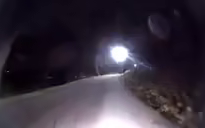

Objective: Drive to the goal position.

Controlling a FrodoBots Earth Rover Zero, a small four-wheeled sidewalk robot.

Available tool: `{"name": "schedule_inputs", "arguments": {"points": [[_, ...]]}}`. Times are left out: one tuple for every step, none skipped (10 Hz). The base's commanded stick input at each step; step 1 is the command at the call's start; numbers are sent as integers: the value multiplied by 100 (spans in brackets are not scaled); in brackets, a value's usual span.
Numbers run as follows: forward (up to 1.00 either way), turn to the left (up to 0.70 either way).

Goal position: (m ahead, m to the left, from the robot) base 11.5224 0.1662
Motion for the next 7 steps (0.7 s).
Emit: {"name": "schedule_inputs", "arguments": {"points": [[100,0],[100,0],[100,0],[100,0],[100,0],[100,0],[100,0]]}}
